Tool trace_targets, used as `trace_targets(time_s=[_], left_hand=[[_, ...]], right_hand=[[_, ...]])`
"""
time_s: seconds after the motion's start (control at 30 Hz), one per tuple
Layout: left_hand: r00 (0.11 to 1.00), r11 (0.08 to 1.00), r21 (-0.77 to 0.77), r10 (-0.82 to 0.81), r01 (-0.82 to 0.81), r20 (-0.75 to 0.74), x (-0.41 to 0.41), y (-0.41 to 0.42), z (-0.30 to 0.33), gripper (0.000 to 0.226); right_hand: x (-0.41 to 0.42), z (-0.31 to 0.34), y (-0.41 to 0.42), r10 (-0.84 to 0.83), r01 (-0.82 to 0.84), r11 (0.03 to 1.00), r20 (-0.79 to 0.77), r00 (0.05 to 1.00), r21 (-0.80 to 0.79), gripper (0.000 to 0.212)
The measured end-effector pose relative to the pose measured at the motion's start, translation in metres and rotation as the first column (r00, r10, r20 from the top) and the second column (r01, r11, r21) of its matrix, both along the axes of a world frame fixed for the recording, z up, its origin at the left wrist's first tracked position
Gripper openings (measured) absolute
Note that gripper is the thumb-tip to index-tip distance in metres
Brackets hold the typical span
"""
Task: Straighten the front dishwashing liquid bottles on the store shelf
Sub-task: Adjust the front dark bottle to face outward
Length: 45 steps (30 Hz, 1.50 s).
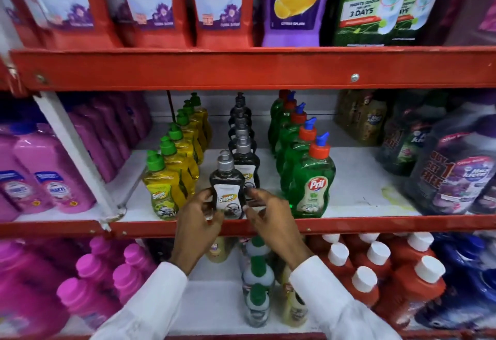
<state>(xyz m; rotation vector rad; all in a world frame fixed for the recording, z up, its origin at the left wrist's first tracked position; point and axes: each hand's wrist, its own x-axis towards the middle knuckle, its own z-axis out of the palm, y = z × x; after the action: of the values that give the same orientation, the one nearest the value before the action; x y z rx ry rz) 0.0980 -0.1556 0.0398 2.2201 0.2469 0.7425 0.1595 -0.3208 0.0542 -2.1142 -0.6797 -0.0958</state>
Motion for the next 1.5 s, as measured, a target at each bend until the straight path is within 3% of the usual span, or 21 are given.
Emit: trace_targets(time_s=[0.33, 0.53, 0.77, 0.87, 0.93, 1.03, 1.13, 1.2, 1.3, 1.4, 1.5], left_hand=[[0.983, 0.975, -0.135, -0.173, 0.179, 0.057, 0.004, -0.007, -0.004, 0.04], [0.98, 0.962, -0.188, -0.189, 0.196, 0.053, 0.007, -0.012, -0.001, 0.04], [0.974, 0.949, -0.219, -0.216, 0.225, 0.065, 0.004, -0.012, 0.002, 0.044], [0.971, 0.958, -0.167, -0.219, 0.232, 0.093, -0.002, -0.01, 0.002, 0.051], [0.98, 0.974, -0.13, -0.172, 0.184, 0.103, -0.011, -0.003, 0.0, 0.053], [0.974, 0.994, -0.098, -0.029, 0.053, 0.225, -0.037, 0.015, 0.0, 0.031], [0.891, 0.983, -0.126, 0.175, -0.134, 0.419, -0.065, 0.04, 0.005, 0.018], [0.839, 0.947, -0.255, 0.295, -0.194, 0.457, -0.071, 0.061, 0.008, 0.021], [0.897, 0.917, -0.364, 0.293, -0.165, 0.331, -0.062, 0.098, 0.001, 0.036], [0.987, 0.956, -0.285, 0.112, -0.075, 0.115, -0.052, 0.12, -0.006, 0.054], [0.999, 0.98, -0.199, 0.004, 0.005, 0.044, -0.045, 0.127, -0.008, 0.055]], right_hand=[[0.01, -0.011, -0.016, -0.076, 0.081, 0.994, -0.074, 0.994, 0.066, 0.033], [0.009, -0.017, -0.021, -0.093, 0.102, 0.99, -0.095, 0.991, 0.093, 0.034], [0.005, -0.014, -0.02, -0.097, 0.106, 0.99, -0.105, 0.99, 0.091, 0.036], [-0.002, -0.015, -0.02, -0.155, 0.169, 0.972, -0.095, 0.983, 0.164, 0.034], [-0.012, -0.014, -0.019, -0.258, 0.267, 0.925, -0.071, 0.964, 0.27, 0.027], [-0.036, -0.009, -0.009, -0.372, 0.339, 0.83, -0.013, 0.928, 0.443, 0.024], [-0.058, -0.007, 0.024, -0.283, 0.226, 0.864, 0.063, 0.957, 0.449, 0.022], [-0.064, -0.008, 0.055, -0.147, 0.118, 0.931, 0.06, 0.987, 0.344, 0.022], [-0.059, -0.012, 0.093, -0.037, 0.029, 0.987, 0.048, 0.998, 0.158, 0.029], [-0.045, -0.014, 0.115, -0.039, 0.033, 0.995, 0.058, 0.998, 0.096, 0.033], [-0.032, -0.013, 0.125, 0.021, -0.021, 0.999, 0.004, 1.0, 0.026, 0.038]])
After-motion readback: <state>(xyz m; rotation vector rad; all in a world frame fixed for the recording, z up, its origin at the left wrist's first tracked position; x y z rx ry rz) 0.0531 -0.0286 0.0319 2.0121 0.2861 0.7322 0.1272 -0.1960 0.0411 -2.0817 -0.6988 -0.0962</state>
